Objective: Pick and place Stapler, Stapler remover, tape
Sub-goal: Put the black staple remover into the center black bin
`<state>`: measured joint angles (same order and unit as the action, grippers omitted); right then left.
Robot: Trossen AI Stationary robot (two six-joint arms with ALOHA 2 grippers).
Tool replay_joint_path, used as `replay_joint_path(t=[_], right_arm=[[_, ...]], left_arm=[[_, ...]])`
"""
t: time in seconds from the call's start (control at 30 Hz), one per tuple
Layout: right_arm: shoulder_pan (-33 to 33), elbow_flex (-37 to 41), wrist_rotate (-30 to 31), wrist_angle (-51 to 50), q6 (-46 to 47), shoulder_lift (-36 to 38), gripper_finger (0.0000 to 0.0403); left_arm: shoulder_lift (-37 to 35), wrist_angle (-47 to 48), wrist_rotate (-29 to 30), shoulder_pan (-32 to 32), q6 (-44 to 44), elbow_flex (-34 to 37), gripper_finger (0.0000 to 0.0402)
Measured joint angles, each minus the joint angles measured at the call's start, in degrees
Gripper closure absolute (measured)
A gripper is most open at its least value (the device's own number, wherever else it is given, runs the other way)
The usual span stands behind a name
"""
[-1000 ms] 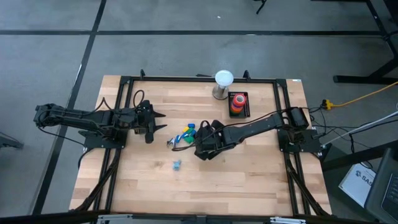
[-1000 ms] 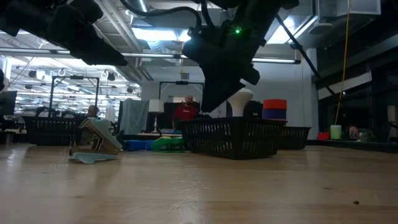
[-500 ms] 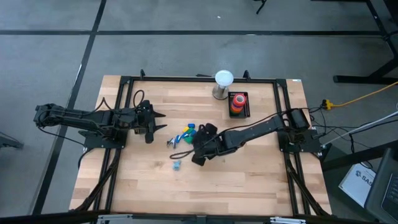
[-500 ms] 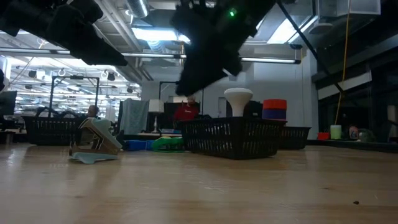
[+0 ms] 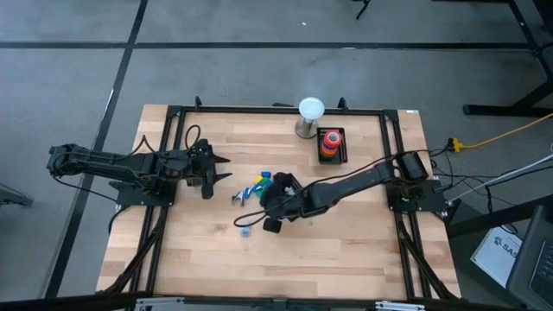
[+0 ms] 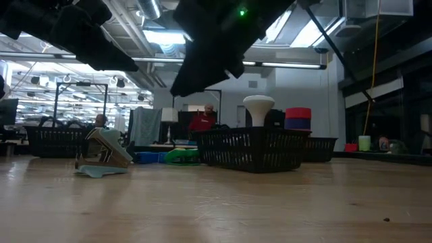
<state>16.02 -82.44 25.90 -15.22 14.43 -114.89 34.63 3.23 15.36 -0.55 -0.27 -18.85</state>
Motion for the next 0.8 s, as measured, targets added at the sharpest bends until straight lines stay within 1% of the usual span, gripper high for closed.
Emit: replay_joint_path(t=[0.07,0.13,0.3,0.37,0.63,0.8], right_arm=[[0.06,0.07,-0.01,0.33,-1.65,-0.41,0.0273],[0.06,0.01,0.01,2.94,-3.69,-1.22,0.0273],[0.08,0.03,-0.02,7.92,-11.83,-3.68,0.0273],[0.08,-0.11,-0.9,9.74,-15.89,-4.73,0.0273],[0.02,-4.93,-9.17,9.44,-39.9,-8.2,0.0273],[-0.87,-8.68,-9.65,6.36,-46.44,-10.27,0.0273]], left_arm=[[0.0,-0.06,0.01,-0.01,-0.01,-0.01,0.0192],[0.0,0.01,0.0,-0.01,-0.02,0.0,0.0192],[0.01,-0.02,0.02,0.01,0.0,-0.02,0.0192],[0.01,0.02,0.02,0.01,0.0,-0.02,0.0192],[0.02,0.01,0.02,0.01,0.0,-0.02,0.0192],[0.0,-0.01,0.01,0.01,0.0,0.0,0.0192]])
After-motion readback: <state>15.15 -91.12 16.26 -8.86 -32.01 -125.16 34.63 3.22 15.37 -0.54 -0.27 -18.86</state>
